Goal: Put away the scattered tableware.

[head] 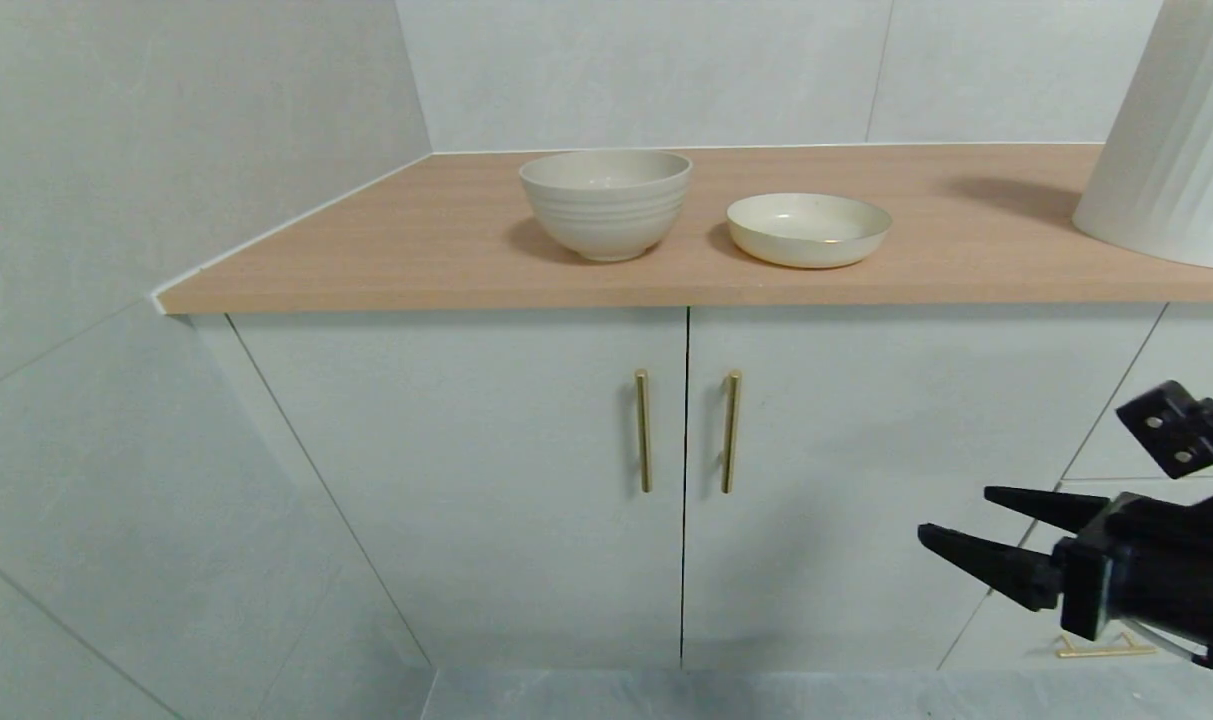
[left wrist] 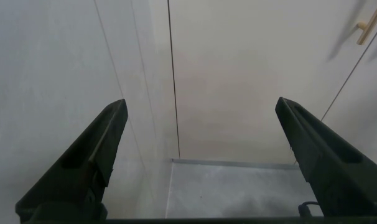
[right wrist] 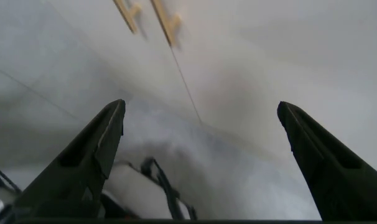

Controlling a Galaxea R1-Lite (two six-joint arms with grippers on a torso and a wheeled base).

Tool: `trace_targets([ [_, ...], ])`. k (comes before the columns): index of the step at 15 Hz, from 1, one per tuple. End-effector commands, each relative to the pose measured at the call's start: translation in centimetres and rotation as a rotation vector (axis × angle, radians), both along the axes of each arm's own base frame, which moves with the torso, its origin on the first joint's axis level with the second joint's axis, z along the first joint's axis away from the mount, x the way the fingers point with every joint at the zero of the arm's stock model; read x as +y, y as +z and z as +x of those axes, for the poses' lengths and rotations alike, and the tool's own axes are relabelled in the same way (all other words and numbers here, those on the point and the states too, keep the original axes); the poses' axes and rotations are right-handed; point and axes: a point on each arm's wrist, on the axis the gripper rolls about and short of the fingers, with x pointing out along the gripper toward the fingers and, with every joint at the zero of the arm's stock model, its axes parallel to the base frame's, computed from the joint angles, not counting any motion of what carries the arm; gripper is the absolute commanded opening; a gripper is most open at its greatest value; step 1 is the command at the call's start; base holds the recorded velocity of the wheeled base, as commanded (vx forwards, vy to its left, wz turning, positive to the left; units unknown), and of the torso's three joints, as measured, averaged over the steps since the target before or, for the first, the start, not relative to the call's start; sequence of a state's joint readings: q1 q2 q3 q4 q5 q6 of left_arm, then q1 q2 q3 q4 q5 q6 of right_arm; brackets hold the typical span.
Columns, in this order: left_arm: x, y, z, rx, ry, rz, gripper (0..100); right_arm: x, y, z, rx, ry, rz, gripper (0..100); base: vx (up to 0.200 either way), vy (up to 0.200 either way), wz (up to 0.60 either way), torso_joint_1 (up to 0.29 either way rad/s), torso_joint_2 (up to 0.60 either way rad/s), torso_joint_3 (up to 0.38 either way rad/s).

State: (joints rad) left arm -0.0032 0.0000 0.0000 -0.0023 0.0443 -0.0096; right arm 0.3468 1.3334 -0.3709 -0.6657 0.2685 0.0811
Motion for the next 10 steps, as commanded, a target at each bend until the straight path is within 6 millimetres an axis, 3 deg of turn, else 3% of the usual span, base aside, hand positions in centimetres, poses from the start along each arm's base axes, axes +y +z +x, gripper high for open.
trace_targets([
  [1,0.0,0.0,0.0,-0.001,0.0,-0.001,100,3.3,-1.5,3.7,0.054,0.072,-0.012,100,0.0,0.0,0.0,0.0,0.0,0.0],
  [6,0.0,0.0,0.0,-0.001,0.0,0.0,100,7.8,-0.1,7.3,-0.001,0.15,0.008,100,0.0,0.0,0.0,0.0,0.0,0.0],
  [10,0.0,0.0,0.0,-0.001,0.0,0.0,100,9.2,-0.2,9.3,0.012,0.154,0.004,100,0.0,0.0,0.0,0.0,0.0,0.0],
])
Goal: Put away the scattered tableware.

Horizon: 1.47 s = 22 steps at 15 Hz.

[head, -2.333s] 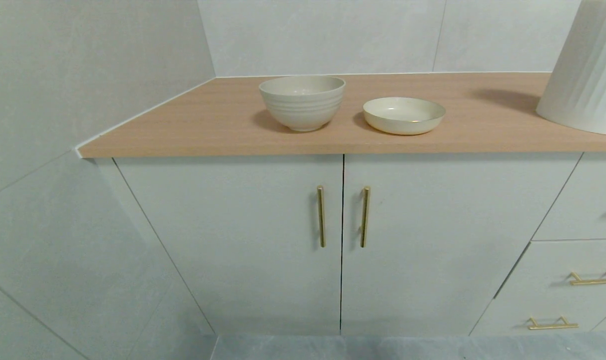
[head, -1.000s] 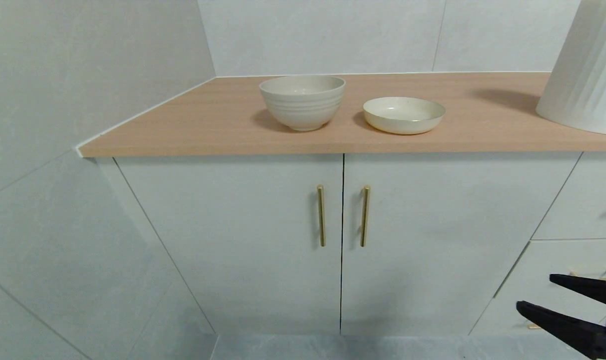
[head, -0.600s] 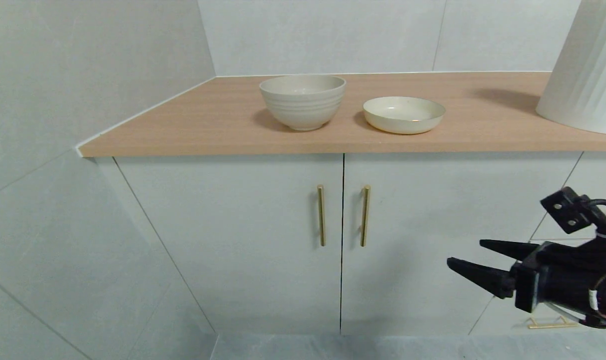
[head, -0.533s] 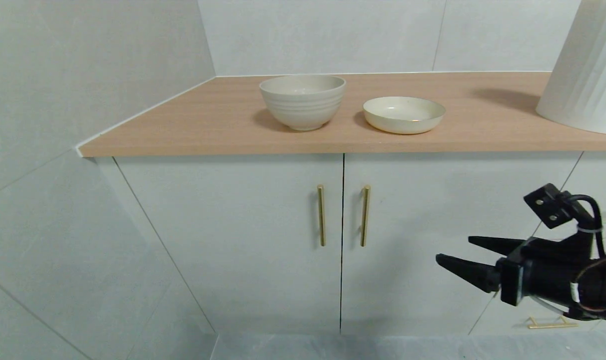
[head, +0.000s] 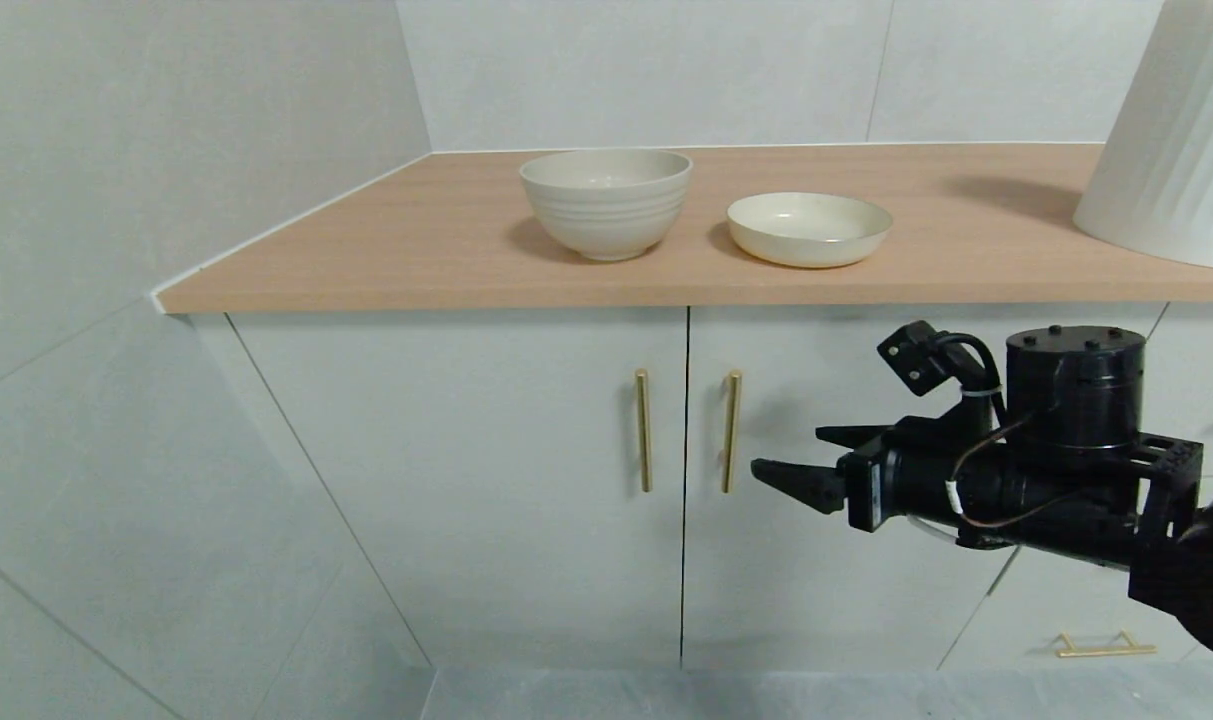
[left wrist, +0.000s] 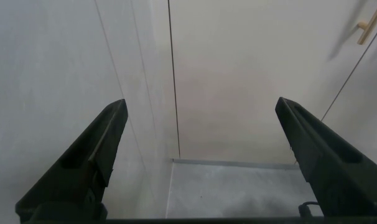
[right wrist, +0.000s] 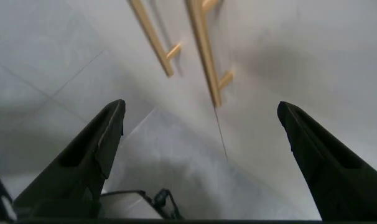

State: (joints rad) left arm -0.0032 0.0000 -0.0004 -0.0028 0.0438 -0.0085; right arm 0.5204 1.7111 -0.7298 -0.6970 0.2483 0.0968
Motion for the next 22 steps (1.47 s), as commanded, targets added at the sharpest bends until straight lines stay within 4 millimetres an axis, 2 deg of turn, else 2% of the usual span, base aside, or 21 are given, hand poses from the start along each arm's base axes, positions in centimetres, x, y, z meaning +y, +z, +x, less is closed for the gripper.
trace_targets([
  [1,0.0,0.0,0.0,0.0,0.001,-0.001,100,1.2,-0.5,1.3,0.043,0.004,0.004,100,0.0,0.0,0.0,0.0,0.0,0.0],
  [5,0.0,0.0,0.0,0.0,0.001,-0.002,100,1.6,-0.3,1.5,0.137,-0.015,0.091,100,0.0,0.0,0.0,0.0,0.0,0.0],
  [8,0.0,0.0,0.0,0.0,0.001,-0.002,100,2.3,-0.4,1.2,0.169,0.062,0.124,100,0.0,0.0,0.0,0.0,0.0,0.0],
  [13,0.0,0.0,0.0,0.0,0.001,-0.004,100,3.5,-2.9,3.1,0.166,0.054,0.184,100,0.0,0.0,0.0,0.0,0.0,0.0],
  [22,0.0,0.0,0.0,0.0,0.001,-0.004,100,4.2,-3.7,4.1,0.143,0.051,0.243,100,0.0,0.0,0.0,0.0,0.0,0.0],
])
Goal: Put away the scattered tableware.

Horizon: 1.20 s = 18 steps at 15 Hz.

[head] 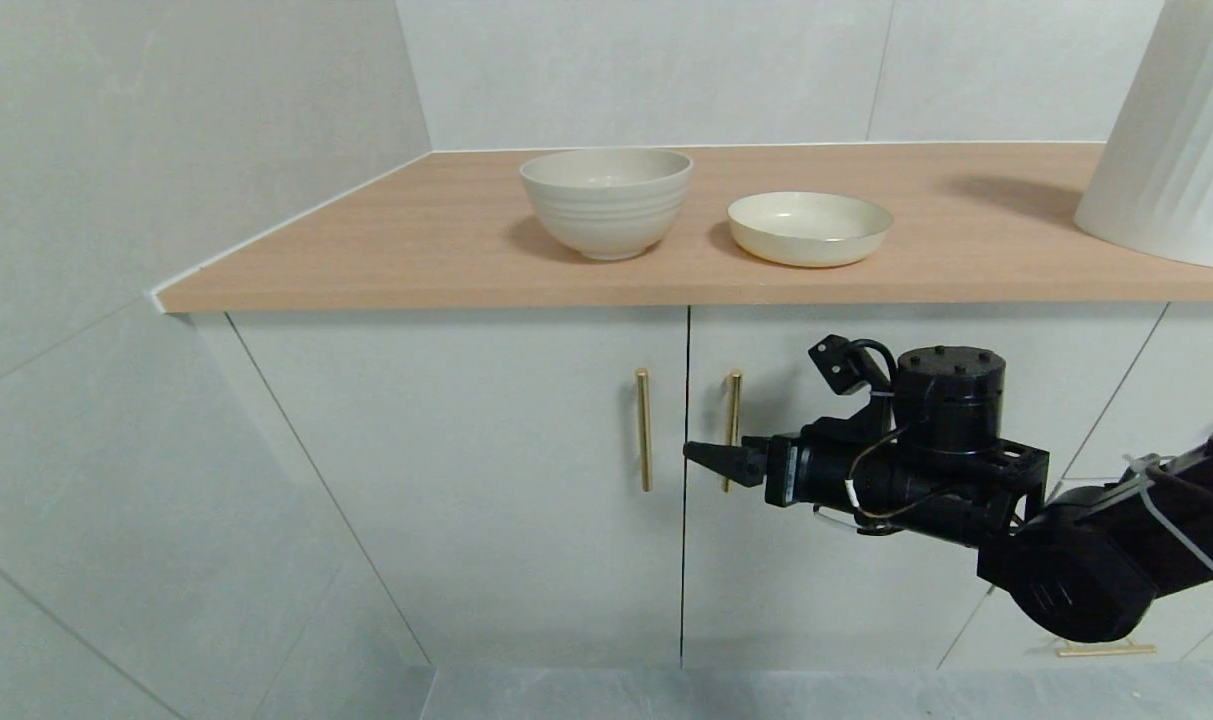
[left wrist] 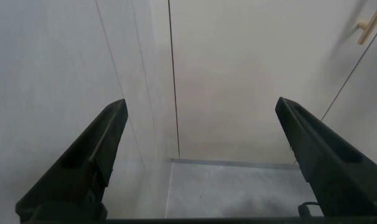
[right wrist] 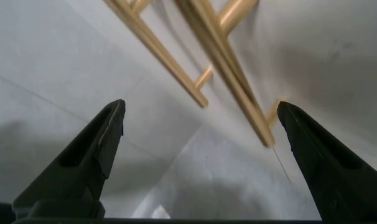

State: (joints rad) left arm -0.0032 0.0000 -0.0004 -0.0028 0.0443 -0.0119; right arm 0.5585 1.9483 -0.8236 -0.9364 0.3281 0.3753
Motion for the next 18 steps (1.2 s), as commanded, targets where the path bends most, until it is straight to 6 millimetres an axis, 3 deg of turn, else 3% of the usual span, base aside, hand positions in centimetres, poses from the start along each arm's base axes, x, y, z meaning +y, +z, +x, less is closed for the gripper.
trace_targets([
  [1,0.0,0.0,0.0,0.0,0.0,0.0,100,0.3,-0.8,0.4,0.004,0.0,0.008,100,0.0,0.0,0.0,0.0,0.0,0.0],
  [4,0.0,0.0,0.0,0.0,0.0,0.0,100,0.6,-1.6,0.9,-0.007,-0.001,0.02,100,0.0,0.0,0.0,0.0,0.0,0.0],
  [8,0.0,0.0,0.0,0.0,0.0,0.0,100,0.8,-0.8,0.9,0.008,-0.003,0.093,100,0.0,0.0,0.0,0.0,0.0,0.0],
  [13,0.0,0.0,0.0,0.0,0.0,0.0,100,2.0,-0.6,0.0,0.017,0.035,0.135,100,0.0,0.0,0.0,0.0,0.0,0.0],
  [18,0.0,0.0,0.0,0.0,0.0,0.0,100,1.0,1.1,-1.7,0.014,0.108,0.166,100,0.0,0.0,0.0,0.0,0.0,0.0],
])
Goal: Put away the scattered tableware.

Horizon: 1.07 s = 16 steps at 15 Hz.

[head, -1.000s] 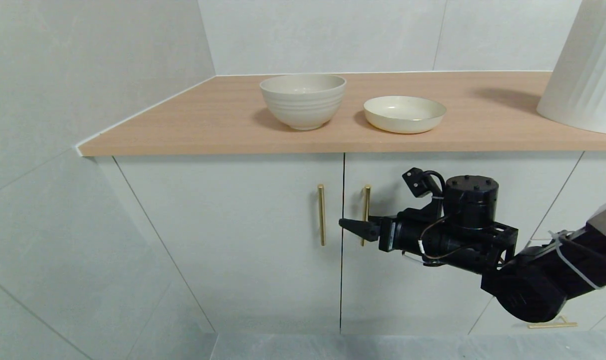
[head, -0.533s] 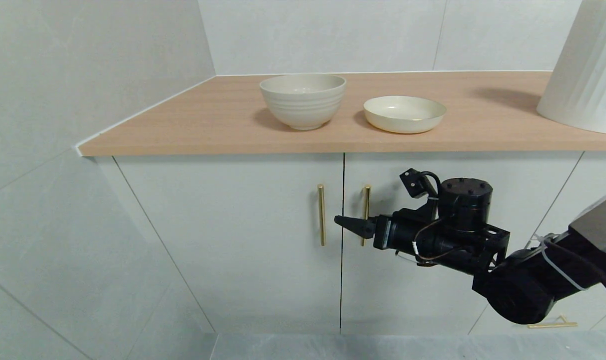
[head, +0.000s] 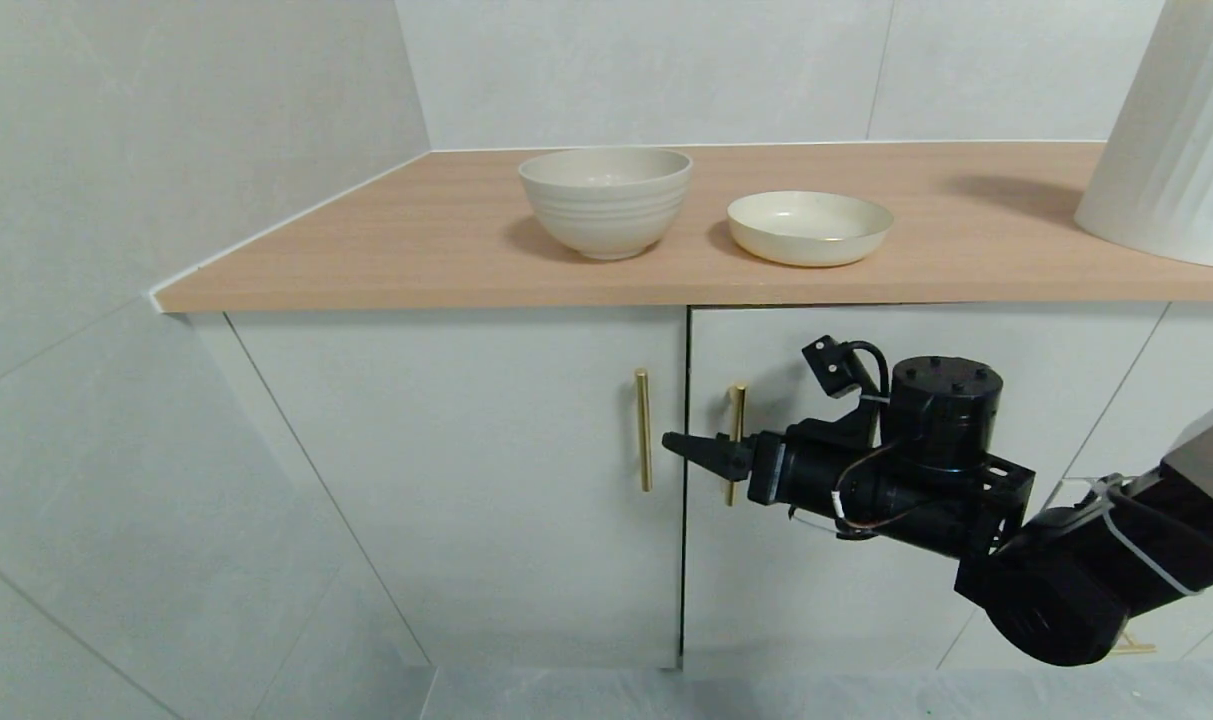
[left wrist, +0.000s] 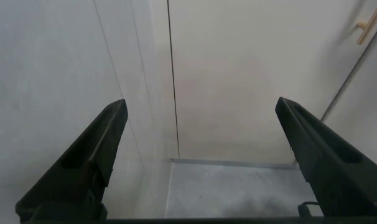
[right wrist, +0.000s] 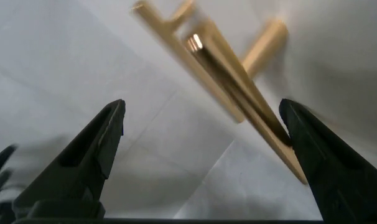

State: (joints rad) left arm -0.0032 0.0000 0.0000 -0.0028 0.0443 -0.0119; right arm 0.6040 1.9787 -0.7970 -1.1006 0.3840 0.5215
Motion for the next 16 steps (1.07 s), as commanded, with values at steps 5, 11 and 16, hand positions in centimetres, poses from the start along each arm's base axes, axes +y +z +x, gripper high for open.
trace_targets([
  [5,0.0,0.0,0.0,0.0,0.0,0.0,100,-2.9,3.4,-4.7,-0.045,0.138,0.04,100,0.0,0.0,0.0,0.0,0.0,0.0],
  [11,0.0,0.0,0.0,0.001,0.002,0.001,100,-4.6,4.1,-7.5,-0.033,0.245,0.04,100,0.0,0.0,0.0,0.0,0.0,0.0],
  [16,0.0,0.0,0.0,0.0,0.0,0.003,100,-5.3,3.7,-8.4,-0.022,0.251,0.029,100,0.0,0.0,0.0,0.0,0.0,0.0],
])
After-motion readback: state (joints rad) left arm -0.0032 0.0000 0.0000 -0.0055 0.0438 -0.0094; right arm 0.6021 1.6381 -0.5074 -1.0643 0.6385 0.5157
